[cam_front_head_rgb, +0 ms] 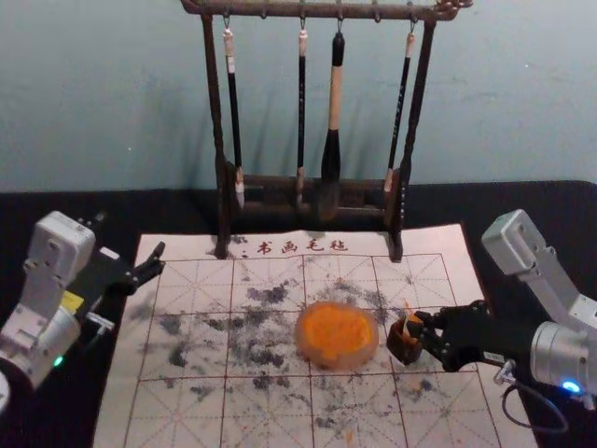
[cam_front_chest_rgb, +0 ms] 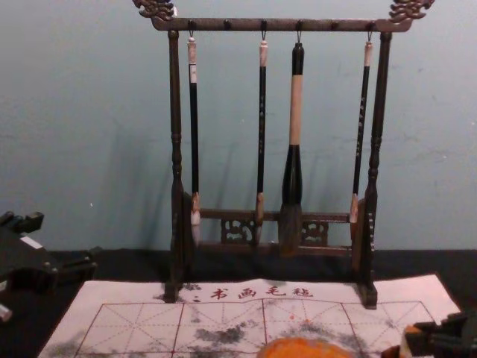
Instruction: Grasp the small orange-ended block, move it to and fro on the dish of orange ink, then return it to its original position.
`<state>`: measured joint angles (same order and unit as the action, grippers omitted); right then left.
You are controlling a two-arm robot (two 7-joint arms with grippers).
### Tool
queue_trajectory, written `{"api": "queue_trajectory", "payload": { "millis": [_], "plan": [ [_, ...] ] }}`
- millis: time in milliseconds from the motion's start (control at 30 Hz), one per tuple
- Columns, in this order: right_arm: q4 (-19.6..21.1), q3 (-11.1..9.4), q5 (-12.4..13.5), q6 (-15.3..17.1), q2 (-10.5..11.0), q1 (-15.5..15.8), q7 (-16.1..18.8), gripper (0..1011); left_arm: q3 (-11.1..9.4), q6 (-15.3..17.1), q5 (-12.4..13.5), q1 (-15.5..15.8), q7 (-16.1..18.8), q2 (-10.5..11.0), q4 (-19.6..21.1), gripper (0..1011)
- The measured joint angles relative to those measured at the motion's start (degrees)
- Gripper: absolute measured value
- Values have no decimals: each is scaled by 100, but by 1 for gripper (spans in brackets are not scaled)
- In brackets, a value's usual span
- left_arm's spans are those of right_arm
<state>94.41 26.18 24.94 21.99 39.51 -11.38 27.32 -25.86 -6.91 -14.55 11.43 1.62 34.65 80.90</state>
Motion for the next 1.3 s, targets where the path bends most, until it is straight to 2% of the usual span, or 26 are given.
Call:
{"api": "queue_trajectory", "payload": {
  "millis": [1000, 1100, 1300],
  "plan": [
    [-44, -4, -32, 34, -36, -16, 25, 79, 0, 0, 0, 0, 0, 0, 0, 1001],
    [-43, -4, -31, 33, -35, -16, 25, 138, 0, 0, 0, 0, 0, 0, 0, 1001],
    [-40, -4, -29, 31, -33, -16, 25, 334, 0, 0, 0, 0, 0, 0, 0, 1001]
  ]
}}
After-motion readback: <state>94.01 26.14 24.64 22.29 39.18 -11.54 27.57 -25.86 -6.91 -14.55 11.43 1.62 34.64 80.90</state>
